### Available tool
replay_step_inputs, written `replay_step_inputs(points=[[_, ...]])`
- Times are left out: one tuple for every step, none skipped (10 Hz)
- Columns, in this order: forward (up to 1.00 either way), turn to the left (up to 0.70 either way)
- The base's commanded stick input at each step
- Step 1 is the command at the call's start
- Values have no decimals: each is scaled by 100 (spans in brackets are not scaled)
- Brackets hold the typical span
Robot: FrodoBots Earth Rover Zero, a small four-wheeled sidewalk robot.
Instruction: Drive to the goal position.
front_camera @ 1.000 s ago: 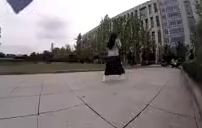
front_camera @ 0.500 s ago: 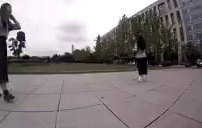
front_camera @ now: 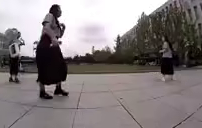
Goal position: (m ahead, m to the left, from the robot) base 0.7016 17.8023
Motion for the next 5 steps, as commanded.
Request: replay_step_inputs(points=[[0, 68], [0, 68], [0, 68], [0, 68], [0, 68]])
